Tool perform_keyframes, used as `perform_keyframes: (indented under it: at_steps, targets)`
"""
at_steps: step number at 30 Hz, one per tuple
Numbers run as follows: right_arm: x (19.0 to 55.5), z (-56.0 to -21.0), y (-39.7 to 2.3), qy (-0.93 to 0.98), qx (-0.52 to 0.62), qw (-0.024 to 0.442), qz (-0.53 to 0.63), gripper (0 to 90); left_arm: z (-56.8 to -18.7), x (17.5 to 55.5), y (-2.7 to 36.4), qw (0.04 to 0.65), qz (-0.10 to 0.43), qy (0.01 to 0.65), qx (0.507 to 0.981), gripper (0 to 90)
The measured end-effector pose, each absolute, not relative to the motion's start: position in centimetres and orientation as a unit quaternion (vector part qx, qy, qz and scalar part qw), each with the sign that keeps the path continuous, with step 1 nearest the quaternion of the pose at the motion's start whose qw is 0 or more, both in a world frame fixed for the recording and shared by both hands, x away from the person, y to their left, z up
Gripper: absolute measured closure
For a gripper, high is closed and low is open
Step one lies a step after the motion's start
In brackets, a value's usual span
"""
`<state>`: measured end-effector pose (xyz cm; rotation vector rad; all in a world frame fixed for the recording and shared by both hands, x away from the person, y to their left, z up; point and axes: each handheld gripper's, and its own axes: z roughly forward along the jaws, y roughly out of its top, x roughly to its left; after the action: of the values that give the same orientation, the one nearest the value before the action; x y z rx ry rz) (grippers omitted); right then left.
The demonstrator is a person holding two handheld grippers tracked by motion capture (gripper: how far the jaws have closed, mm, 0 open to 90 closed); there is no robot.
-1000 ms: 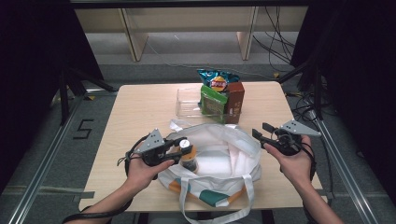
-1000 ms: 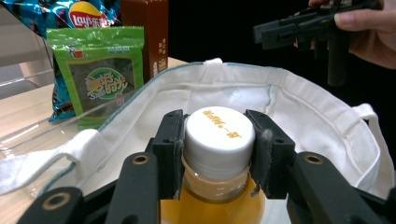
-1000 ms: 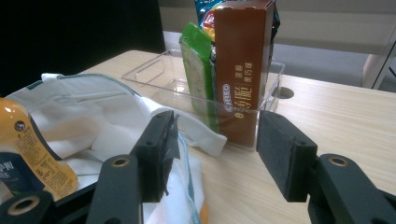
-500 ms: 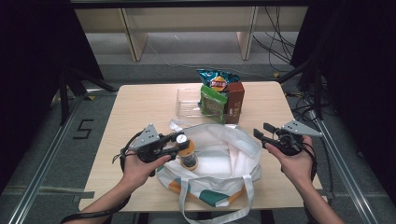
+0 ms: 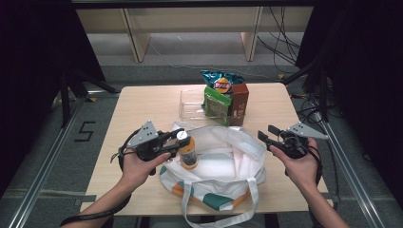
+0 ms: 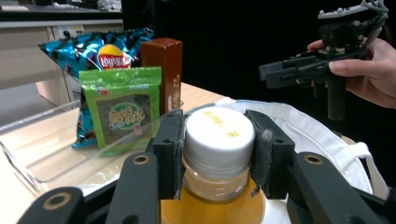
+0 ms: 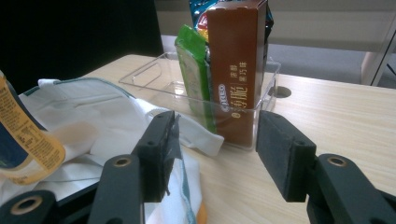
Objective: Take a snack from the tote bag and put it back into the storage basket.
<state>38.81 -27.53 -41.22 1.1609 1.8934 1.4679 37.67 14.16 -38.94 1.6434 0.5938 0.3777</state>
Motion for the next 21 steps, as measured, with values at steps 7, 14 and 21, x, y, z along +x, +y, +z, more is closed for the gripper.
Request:
perform_keyframes:
  at_steps: [7,14,21]
  targets:
    - [38.8,-41.1,-27.7,0.691,0.425,0.238,0.533,47.5,-38.1,38.0,14.4,0.634,0.17,0.258,0.709,58.6]
    - [38.7,-41.0,-27.6,0.691,0.43,0.233,0.533,45.2,-37.6,38.2,14.5,0.636,0.17,0.258,0.707,58.6]
    - [38.8,-41.2,-27.5,0.691,0.427,0.235,0.535,44.6,-37.3,38.3,14.4,0.637,0.17,0.254,0.708,58.6]
